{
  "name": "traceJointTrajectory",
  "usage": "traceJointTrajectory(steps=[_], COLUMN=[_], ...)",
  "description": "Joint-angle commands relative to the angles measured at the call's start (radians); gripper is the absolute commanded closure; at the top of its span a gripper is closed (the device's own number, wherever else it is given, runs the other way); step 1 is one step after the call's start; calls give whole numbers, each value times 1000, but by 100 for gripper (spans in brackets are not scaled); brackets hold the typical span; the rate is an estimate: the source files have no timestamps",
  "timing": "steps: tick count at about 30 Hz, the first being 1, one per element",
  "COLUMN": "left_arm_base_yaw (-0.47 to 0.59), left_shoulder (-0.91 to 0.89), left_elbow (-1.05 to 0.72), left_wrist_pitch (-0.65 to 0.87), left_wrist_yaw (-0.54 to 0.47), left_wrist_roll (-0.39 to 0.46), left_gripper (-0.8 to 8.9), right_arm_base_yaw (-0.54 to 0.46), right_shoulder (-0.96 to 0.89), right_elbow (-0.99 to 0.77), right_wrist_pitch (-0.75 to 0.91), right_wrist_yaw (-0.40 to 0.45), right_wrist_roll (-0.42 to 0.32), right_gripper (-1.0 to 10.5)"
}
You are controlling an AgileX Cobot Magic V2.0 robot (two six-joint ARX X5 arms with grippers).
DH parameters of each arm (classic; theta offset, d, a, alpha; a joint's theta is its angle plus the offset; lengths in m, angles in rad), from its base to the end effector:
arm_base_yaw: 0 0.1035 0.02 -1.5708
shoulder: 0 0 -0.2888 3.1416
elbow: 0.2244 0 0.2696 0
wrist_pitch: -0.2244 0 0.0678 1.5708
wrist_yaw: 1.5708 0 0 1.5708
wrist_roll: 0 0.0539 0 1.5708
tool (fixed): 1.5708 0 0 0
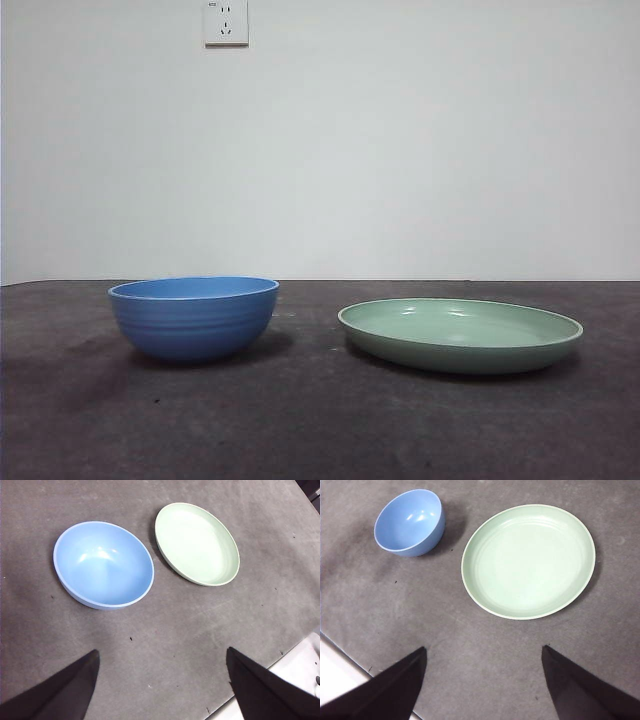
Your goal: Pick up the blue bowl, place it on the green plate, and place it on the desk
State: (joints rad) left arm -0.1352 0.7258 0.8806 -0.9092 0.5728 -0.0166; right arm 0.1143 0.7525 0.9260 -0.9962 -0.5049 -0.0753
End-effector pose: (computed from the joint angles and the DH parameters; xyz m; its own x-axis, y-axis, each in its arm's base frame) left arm 0.1317 -0.0474 0.3175 0.5337 -0.6196 -0.5755 0.4933 0.7809 -0.3832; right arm 0.1321 0.0414 0.3211 0.5363 0.5485 -0.6415 -0.4803 0.8233 0.3024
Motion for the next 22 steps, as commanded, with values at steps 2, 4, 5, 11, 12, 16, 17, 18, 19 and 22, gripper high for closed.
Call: traceJointTrajectory(steps=[2,4,5,11,12,16,17,18,19,22], left_arm_base_yaw=[-3,-3,-3,-8,-12,-34,-40,-50,-59,-92], left_shoulder=[8,14,16,78,94,174,196,226,253,343], left_elbow=[18,18,18,57,69,125,138,156,170,215], left_wrist_pitch=[12,13,15,19,20,28,31,37,43,58], left_wrist_yaw=[1,-2,-3,-48,-62,-98,-109,-122,-137,-212], left_wrist_roll=[-3,-3,-4,-26,-26,-28,-29,-29,-29,-29], left_gripper=[399,400,400,403,403,405,407,407,407,408], right_arm_base_yaw=[2,2,2,2,2,2,2,2,2,2], right_shoulder=[4,4,4,4,4,4,4,4,4,4], right_elbow=[20,20,20,20,20,20,20,20,20,20], right_wrist_pitch=[8,8,8,8,8,8,9,9,8,8], right_wrist_yaw=[-3,-3,-3,-3,-3,-3,-3,-3,-3,-3], right_wrist_roll=[-3,-3,-3,-3,-3,-3,-3,-3,-3,-3], right_gripper=[574,574,574,574,574,574,574,574,574,574])
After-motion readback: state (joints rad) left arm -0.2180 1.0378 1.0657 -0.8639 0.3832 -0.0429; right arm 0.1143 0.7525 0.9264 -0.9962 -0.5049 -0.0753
